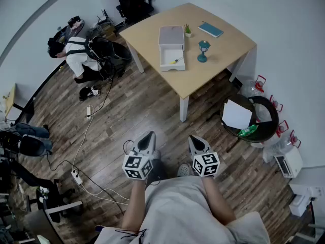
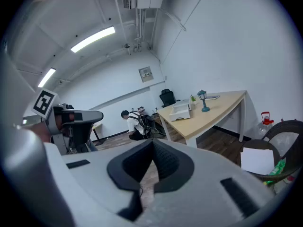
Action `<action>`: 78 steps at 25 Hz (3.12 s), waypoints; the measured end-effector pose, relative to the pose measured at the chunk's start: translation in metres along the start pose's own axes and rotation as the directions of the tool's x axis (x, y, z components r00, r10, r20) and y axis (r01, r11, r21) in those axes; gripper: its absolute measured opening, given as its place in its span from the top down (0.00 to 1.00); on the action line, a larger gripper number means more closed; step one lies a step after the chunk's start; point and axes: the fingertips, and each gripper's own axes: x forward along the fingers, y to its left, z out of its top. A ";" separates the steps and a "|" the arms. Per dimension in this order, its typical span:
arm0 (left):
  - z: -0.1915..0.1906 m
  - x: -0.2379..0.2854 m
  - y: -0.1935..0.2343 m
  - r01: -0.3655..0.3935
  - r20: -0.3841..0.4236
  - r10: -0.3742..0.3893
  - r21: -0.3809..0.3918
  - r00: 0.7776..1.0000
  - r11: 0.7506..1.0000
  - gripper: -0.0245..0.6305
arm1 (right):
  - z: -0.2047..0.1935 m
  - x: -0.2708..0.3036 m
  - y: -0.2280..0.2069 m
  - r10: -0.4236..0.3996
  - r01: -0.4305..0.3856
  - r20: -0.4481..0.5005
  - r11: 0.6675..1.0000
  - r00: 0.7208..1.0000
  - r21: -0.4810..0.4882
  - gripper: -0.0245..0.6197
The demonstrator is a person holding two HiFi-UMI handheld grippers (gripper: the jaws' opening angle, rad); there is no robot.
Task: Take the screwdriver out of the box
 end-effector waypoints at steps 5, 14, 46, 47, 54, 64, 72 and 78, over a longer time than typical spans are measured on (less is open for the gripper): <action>0.000 -0.002 0.000 -0.006 0.003 0.006 0.001 1.000 1.000 0.95 | -0.004 -0.004 0.001 -0.006 0.006 -0.003 1.000 1.000 -0.002 0.96; -0.001 -0.001 0.009 -0.007 -0.022 0.007 -0.009 1.000 1.000 0.96 | -0.003 0.000 0.008 -0.035 0.035 -0.009 0.999 0.999 -0.024 0.96; 0.024 0.085 0.202 0.174 -0.133 -0.177 -0.037 0.975 0.984 0.81 | 0.026 0.159 0.090 -0.237 0.235 -0.026 0.970 0.971 -0.058 0.87; 0.023 0.087 0.209 0.176 -0.137 -0.179 -0.035 0.974 0.984 0.81 | 0.027 0.164 0.093 -0.244 0.243 -0.021 0.968 0.969 -0.058 0.87; 0.034 0.100 0.227 0.209 -0.141 -0.210 -0.018 0.967 0.978 0.81 | 0.039 0.184 0.092 -0.277 0.276 -0.023 0.960 0.961 -0.045 0.86; 0.051 0.122 0.274 0.148 -0.149 -0.138 0.058 0.979 0.987 0.81 | 0.053 0.242 0.084 -0.226 0.225 -0.039 0.974 0.973 -0.034 0.85; 0.067 0.168 0.314 0.099 -0.150 -0.090 0.055 0.985 0.994 0.81 | 0.080 0.313 0.061 -0.166 0.164 -0.045 0.986 0.985 -0.035 0.85; 0.090 0.234 0.324 0.109 -0.155 -0.098 0.064 0.983 0.992 0.81 | 0.108 0.362 0.013 -0.162 0.162 -0.044 0.987 0.986 0.015 0.85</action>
